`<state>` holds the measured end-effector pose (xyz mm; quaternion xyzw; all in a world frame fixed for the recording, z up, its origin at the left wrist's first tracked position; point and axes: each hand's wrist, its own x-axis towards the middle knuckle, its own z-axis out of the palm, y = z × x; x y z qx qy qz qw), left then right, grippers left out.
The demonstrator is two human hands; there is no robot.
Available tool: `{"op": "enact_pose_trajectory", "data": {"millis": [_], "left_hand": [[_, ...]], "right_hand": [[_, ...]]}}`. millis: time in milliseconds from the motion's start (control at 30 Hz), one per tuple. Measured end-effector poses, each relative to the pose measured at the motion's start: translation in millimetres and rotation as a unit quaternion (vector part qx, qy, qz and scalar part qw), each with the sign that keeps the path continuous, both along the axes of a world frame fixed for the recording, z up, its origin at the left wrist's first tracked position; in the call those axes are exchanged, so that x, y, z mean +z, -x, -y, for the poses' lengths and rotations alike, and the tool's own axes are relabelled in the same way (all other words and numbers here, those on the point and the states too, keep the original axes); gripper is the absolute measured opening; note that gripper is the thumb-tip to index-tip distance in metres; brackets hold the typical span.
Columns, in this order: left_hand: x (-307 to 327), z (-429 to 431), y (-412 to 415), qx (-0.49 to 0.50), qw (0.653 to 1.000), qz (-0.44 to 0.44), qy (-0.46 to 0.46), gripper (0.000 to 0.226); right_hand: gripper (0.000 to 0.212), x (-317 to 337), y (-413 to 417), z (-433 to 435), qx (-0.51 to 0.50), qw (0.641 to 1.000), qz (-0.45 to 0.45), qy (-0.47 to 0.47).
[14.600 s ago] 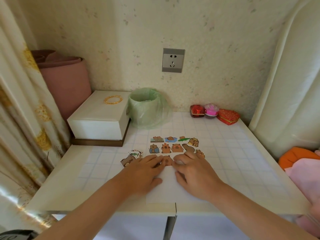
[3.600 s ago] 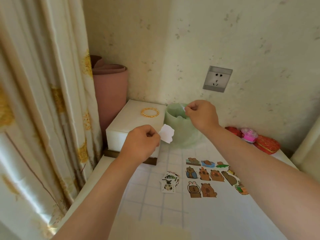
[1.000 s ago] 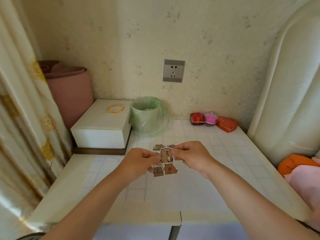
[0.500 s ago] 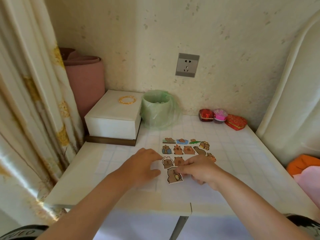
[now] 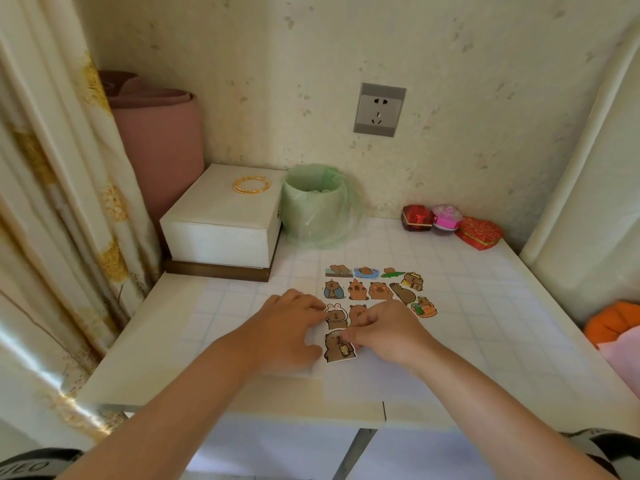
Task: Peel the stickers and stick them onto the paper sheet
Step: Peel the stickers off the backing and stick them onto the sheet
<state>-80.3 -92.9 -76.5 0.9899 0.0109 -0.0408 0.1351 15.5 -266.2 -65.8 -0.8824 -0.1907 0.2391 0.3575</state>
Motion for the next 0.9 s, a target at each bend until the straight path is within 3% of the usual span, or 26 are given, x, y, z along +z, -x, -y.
{"op": "enact_pose_trajectory", "data": {"millis": [900], "left_hand": [[-4.9, 4.6, -2.9, 0.013, 1.0, 0.023, -0.014, 0.052]], "right_hand": [[0.016, -4.7, 3.2, -4.2, 0.027, 0.996, 0.071, 0.044]]}}
